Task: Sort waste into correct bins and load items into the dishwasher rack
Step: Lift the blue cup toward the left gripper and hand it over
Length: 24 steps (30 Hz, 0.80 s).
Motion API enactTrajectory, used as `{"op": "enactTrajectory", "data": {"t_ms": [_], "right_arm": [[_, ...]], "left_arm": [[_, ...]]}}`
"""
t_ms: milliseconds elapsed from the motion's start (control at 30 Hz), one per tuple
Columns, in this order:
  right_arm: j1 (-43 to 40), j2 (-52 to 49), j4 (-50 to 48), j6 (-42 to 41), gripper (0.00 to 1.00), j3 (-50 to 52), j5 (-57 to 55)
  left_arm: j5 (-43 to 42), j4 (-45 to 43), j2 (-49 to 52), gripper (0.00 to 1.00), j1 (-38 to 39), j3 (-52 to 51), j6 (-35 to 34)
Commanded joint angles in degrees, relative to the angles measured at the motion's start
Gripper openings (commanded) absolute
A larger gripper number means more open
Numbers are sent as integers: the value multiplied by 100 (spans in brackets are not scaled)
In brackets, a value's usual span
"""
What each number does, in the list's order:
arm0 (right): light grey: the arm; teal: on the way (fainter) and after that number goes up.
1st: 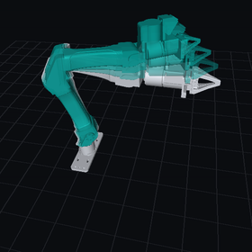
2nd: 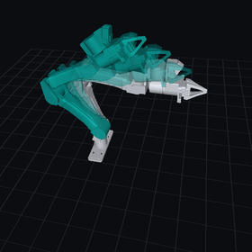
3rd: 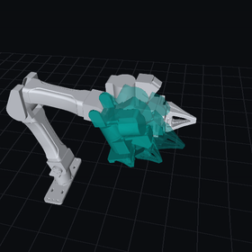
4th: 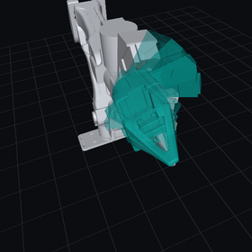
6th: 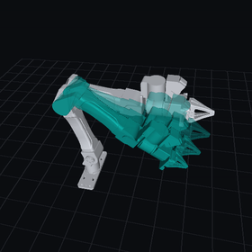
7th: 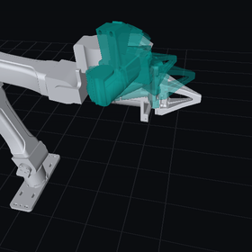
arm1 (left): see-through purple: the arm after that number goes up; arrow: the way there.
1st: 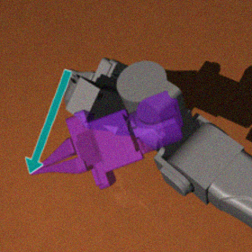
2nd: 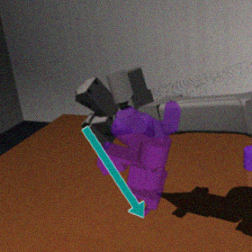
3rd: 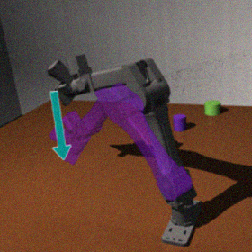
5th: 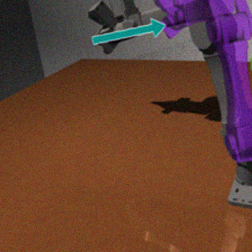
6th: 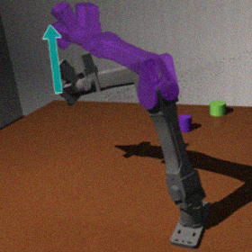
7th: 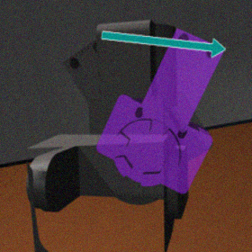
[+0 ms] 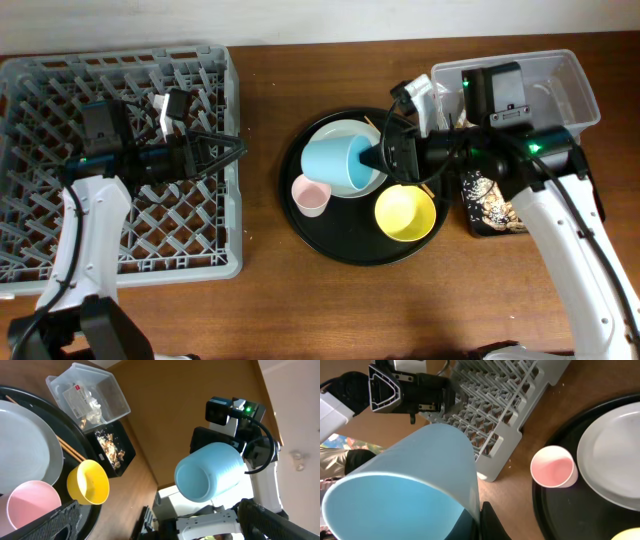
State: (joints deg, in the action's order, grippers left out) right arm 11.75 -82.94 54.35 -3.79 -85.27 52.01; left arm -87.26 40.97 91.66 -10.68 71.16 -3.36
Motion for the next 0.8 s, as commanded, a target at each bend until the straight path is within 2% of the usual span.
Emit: {"op": "enactTrajectory", "data": {"t_ms": [0,167,333,633,767], "right_arm": [[-15,-216,-151,79,4,76,302],[-2,-450,-739,-28,4,79,868],[295,-656,-1394,-424,4,79,909],[479,-693,-1451,-420,4,79,909],[481,-693,-1453,-420,4,79,907]], "left_arm": [[-293,-2,0,100,-9,90,-216],[-293,2,0,100,-9,90,-269],[-291,2,0,100,44,90,-535],[-291,2,-4,100,321,90,-1801],[-291,-4,-4,100,341,90,-1934]]}}
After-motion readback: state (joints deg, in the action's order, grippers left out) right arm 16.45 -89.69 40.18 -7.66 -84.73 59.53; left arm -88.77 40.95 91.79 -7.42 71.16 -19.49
